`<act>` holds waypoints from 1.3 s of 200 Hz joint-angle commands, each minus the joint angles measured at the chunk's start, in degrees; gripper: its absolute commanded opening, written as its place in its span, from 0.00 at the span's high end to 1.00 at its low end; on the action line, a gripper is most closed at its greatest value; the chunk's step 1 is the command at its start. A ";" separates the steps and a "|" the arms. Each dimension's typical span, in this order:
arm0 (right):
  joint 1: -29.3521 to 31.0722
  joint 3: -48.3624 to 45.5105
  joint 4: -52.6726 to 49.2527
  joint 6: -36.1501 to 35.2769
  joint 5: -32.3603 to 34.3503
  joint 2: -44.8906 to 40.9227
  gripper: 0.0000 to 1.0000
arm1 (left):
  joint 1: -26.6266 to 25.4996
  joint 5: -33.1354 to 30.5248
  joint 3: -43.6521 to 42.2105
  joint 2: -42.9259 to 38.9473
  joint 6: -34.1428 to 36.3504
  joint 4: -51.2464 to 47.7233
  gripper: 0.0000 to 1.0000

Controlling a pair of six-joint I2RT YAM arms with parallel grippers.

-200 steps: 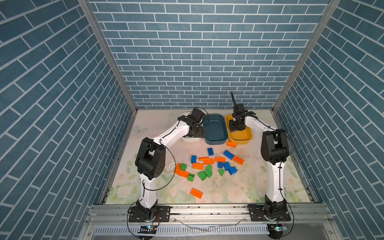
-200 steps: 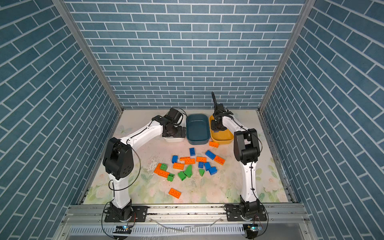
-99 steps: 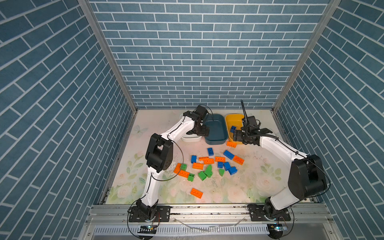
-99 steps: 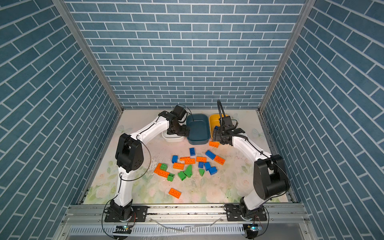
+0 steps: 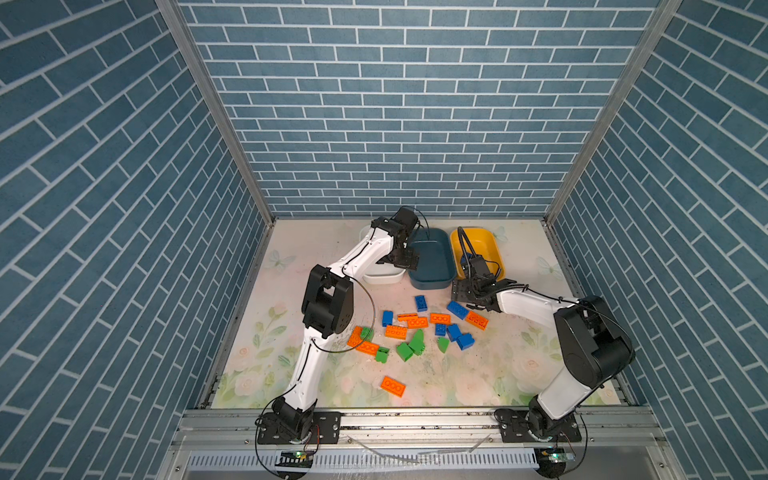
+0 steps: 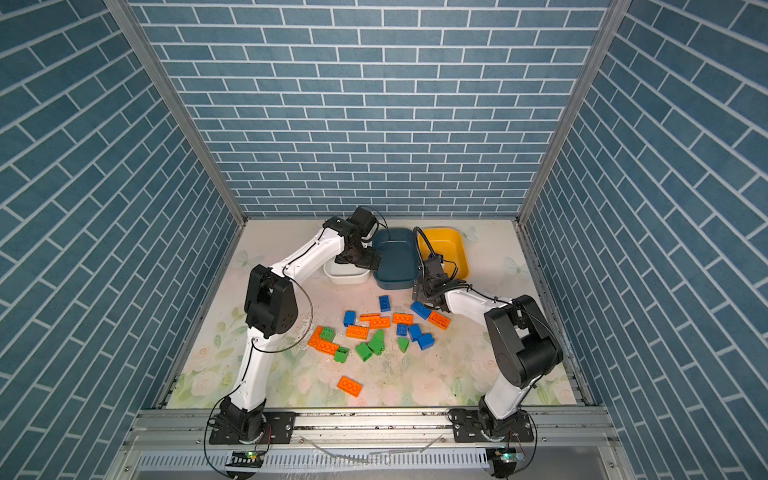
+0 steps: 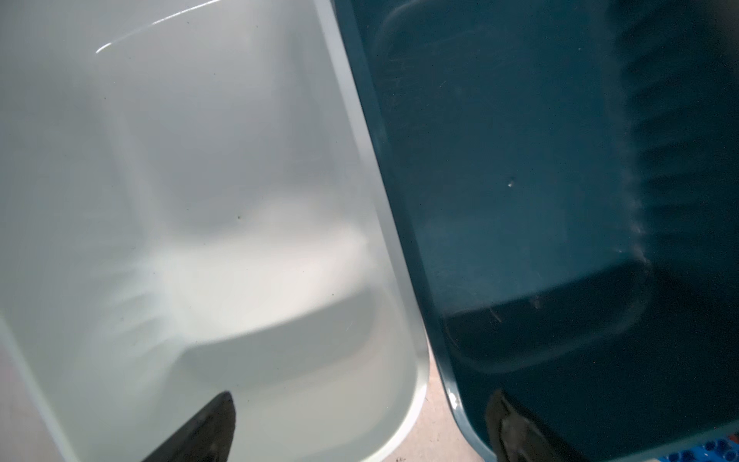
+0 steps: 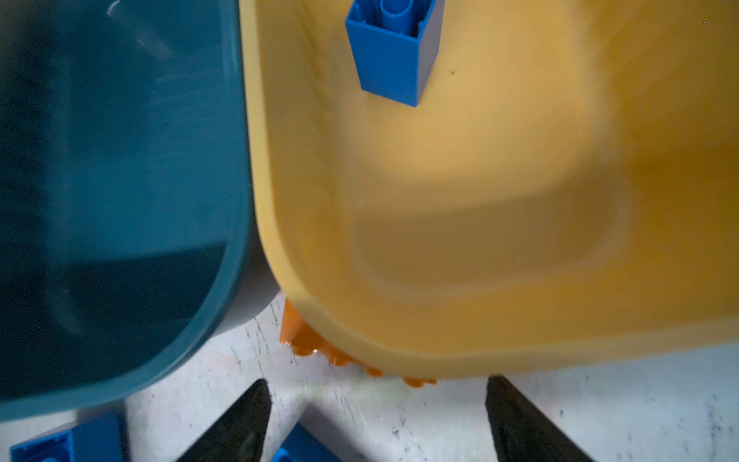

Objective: Sort the legos into containers by color
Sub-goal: 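Carry the blue brick over the yellow tub and release it, then grasp an orange brick near the tubs with the right gripper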

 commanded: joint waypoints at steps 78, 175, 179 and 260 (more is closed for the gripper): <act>0.73 2.14 10.63 3.61 4.94 7.23 0.17 | 0.60 0.33 1.20 1.87 0.10 -1.85 0.01; 2.74 0.32 13.01 4.33 9.81 7.35 0.40 | 0.61 -5.83 -1.44 1.54 -1.85 -0.53 0.01; 2.74 0.07 12.96 4.20 9.60 7.10 0.42 | 0.66 -6.33 -1.42 1.62 -1.97 -0.61 0.01; 3.34 -8.82 12.67 -9.40 -10.03 -6.47 0.49 | 1.82 -10.55 -1.14 1.93 -1.33 -1.63 0.01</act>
